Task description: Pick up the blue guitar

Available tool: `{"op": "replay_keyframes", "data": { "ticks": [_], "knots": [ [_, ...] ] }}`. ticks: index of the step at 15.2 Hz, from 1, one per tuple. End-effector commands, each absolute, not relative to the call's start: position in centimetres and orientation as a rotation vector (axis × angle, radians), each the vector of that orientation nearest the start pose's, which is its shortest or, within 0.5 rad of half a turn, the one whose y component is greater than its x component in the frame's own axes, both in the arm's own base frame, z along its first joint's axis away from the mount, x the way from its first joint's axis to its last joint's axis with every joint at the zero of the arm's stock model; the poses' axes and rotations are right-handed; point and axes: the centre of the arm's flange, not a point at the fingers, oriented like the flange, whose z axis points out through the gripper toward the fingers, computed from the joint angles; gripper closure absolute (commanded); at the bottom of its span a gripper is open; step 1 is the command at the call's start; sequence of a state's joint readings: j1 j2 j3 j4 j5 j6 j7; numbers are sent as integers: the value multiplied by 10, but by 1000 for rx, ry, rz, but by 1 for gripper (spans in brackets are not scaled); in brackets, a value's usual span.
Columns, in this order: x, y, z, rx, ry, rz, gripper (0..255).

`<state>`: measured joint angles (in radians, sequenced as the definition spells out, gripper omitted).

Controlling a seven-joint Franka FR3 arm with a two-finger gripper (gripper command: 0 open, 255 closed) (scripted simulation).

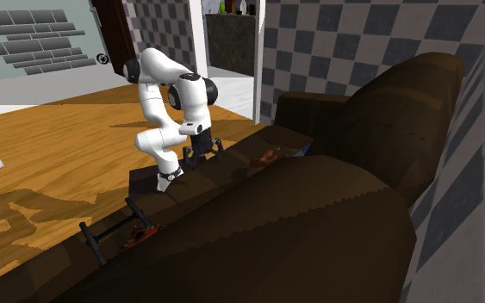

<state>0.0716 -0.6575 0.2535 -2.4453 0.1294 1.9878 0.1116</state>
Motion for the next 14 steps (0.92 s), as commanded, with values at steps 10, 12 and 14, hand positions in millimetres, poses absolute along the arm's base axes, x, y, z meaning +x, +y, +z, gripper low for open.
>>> {"op": "replay_keyframes", "data": {
  "ticks": [10,12,14],
  "knots": [
    [378,257,549,-3008,-186,-689,0],
    [383,278,553,-2984,-182,-757,0],
    [387,299,558,-2958,-177,-825,0]
  ]
}}
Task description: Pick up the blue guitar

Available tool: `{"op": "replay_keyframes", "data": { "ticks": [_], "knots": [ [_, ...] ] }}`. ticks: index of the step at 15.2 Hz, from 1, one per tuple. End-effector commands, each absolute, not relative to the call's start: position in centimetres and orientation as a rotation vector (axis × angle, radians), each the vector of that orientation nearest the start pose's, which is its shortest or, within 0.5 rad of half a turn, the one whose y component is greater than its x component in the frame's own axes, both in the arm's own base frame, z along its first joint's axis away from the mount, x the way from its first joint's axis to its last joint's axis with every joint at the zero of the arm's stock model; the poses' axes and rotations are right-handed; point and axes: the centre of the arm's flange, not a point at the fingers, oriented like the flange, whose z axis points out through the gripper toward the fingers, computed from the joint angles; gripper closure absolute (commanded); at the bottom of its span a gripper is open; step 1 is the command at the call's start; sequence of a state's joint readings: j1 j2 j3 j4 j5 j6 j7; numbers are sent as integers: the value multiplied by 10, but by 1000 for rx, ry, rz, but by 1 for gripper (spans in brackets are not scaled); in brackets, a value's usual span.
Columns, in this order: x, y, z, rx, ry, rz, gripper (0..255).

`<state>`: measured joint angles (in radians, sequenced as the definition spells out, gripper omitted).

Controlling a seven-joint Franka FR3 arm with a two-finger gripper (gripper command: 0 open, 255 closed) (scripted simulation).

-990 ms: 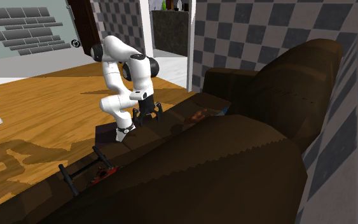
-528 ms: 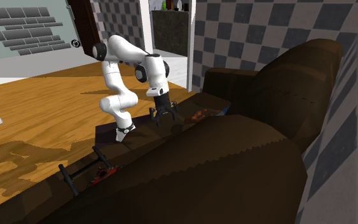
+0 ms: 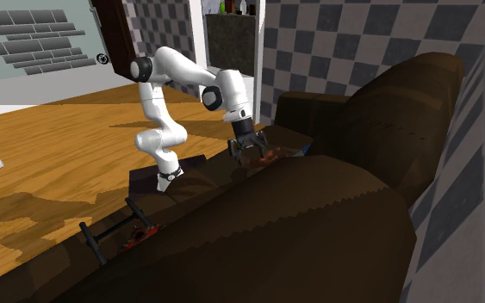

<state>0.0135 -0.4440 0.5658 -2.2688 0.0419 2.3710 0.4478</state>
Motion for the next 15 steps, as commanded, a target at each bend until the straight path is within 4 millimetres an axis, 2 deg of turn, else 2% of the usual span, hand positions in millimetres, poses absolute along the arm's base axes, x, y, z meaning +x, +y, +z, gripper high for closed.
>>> {"op": "replay_keyframes", "data": {
  "ticks": [1,11,12,15],
  "knots": [
    [390,310,560,-2945,-175,-859,0],
    [409,414,591,-2791,-150,-1183,0],
    [410,419,593,-2784,-149,-1197,0],
    [410,419,577,-2784,-149,-1197,0]
  ]
}}
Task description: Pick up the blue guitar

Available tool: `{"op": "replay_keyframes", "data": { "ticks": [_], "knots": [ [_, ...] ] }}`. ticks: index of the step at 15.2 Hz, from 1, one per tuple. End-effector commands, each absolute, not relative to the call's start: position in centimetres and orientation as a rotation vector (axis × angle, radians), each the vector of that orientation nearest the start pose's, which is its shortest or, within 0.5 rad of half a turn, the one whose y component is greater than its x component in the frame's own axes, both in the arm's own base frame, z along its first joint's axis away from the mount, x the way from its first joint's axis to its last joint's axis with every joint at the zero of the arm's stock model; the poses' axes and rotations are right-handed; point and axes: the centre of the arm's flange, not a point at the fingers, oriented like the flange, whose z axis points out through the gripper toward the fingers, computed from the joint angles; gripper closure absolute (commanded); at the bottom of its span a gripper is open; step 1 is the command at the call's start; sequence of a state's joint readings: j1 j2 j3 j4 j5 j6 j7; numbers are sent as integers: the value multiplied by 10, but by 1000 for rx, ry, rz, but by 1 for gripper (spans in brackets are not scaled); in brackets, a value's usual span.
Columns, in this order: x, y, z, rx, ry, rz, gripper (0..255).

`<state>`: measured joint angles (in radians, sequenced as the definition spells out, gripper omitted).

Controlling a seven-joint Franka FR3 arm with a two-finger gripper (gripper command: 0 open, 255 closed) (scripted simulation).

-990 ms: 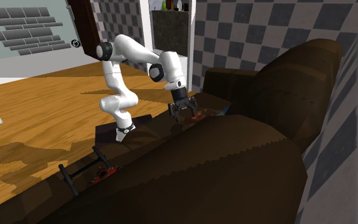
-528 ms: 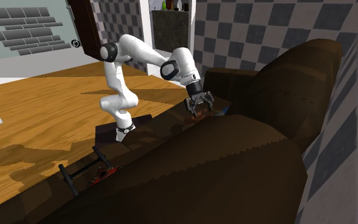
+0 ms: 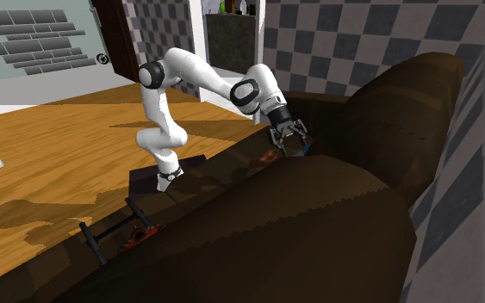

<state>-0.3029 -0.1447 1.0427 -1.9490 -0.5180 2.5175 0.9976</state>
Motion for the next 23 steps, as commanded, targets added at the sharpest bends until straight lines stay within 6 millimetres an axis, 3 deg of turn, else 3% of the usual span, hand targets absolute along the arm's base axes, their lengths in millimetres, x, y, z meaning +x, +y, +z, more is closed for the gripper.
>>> {"op": "replay_keyframes", "data": {
  "ticks": [1,6,7,16,23],
  "knots": [
    [410,419,572,-2784,-149,-1197,0],
    [410,419,553,-2784,-149,-1197,0],
    [410,420,553,-2784,-149,-1197,255],
    [410,419,553,-2784,-149,-1197,255],
    [410,419,590,-2784,-149,-1197,255]
  ]
}}
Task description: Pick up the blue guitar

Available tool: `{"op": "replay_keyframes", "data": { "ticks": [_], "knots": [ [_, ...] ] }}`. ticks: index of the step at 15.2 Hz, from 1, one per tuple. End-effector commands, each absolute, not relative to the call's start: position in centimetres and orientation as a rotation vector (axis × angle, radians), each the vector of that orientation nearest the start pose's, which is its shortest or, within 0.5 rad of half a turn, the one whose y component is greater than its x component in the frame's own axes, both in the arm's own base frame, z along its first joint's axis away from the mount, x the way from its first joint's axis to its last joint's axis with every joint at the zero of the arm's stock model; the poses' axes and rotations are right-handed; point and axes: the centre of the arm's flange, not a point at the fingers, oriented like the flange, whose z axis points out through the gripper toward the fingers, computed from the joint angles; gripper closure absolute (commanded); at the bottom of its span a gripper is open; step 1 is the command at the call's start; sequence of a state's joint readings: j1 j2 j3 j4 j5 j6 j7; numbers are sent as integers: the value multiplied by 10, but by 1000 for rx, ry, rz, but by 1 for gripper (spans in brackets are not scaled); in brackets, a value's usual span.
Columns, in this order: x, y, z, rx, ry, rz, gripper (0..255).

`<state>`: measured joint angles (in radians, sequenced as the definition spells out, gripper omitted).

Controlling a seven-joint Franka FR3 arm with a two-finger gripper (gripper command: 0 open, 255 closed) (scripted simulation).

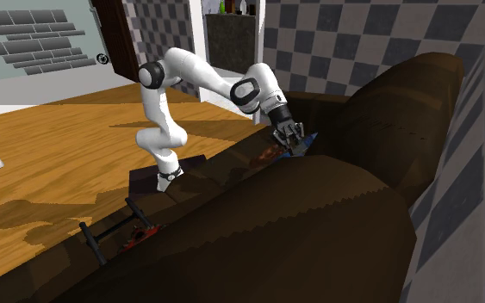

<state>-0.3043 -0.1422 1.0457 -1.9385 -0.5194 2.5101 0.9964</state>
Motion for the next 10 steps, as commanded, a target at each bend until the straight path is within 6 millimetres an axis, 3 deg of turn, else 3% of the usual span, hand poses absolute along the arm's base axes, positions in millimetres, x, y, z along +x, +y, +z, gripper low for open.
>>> {"op": "replay_keyframes", "data": {
  "ticks": [1,8,10],
  "knots": [
    [410,419,595,-2784,-149,-1197,255],
    [410,419,632,-2784,-149,-1197,255],
    [410,419,633,-2784,-149,-1197,255]
  ]
}}
